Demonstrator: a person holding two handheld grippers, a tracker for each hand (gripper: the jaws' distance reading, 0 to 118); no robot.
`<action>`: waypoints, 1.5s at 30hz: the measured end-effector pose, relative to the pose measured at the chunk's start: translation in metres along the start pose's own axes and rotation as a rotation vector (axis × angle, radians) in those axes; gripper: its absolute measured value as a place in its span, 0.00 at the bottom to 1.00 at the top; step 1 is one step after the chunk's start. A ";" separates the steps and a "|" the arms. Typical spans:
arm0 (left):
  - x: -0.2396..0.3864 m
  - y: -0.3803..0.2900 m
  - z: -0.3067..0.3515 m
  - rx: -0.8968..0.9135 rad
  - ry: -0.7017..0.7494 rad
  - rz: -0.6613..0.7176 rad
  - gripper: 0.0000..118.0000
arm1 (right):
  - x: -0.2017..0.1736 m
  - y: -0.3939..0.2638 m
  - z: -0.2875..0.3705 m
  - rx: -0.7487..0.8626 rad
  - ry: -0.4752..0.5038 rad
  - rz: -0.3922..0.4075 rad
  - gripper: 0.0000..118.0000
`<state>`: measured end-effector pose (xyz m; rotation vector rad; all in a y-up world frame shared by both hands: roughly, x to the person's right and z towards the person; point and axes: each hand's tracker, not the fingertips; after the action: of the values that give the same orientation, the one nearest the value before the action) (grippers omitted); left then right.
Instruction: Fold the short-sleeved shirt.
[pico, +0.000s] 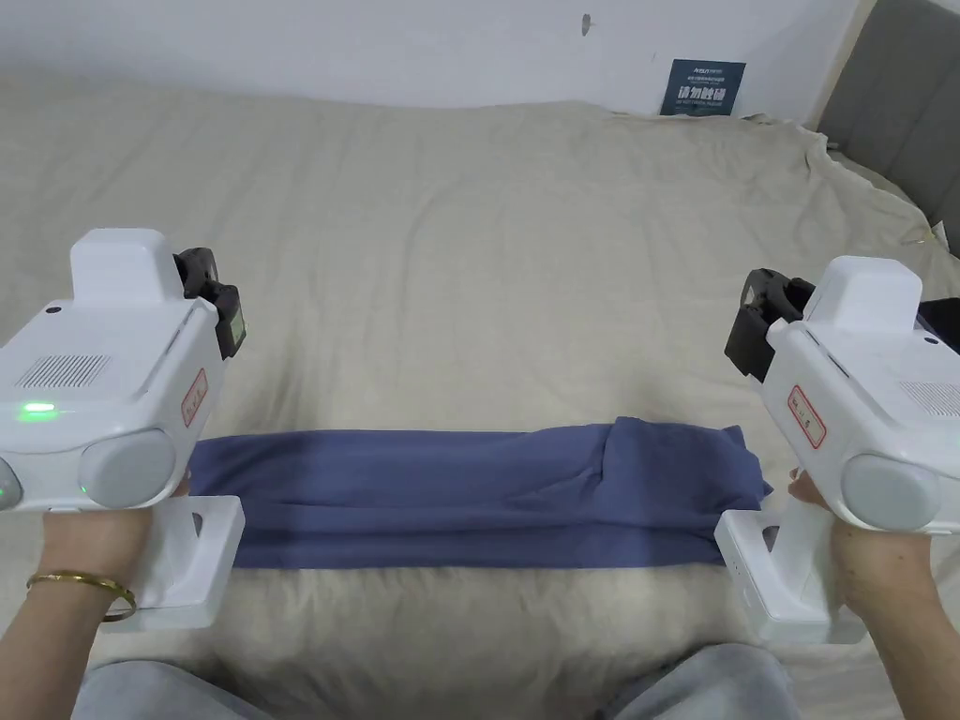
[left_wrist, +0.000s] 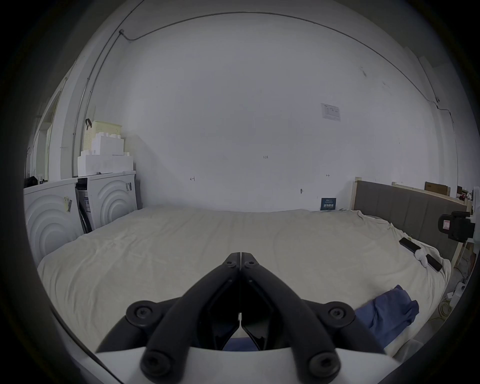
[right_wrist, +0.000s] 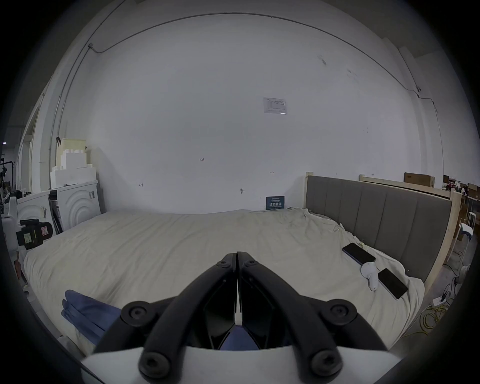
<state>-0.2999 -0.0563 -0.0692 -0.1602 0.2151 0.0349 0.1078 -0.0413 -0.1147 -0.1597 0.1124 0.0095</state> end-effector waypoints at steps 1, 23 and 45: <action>-0.001 0.000 0.000 -0.001 -0.002 -0.001 0.00 | 0.002 -0.001 -0.002 -0.002 0.002 0.001 0.00; -0.142 -0.042 -0.069 -0.625 -0.277 0.453 1.00 | -0.024 -0.012 -0.007 -0.073 -0.010 0.049 0.00; -0.151 -0.129 -0.111 -1.005 -0.329 0.453 1.00 | -0.049 -0.028 -0.031 -0.183 -0.023 0.129 0.00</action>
<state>-0.4638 -0.2045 -0.1240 -1.0962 -0.1188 0.6206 0.0565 -0.0739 -0.1350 -0.3353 0.0981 0.1503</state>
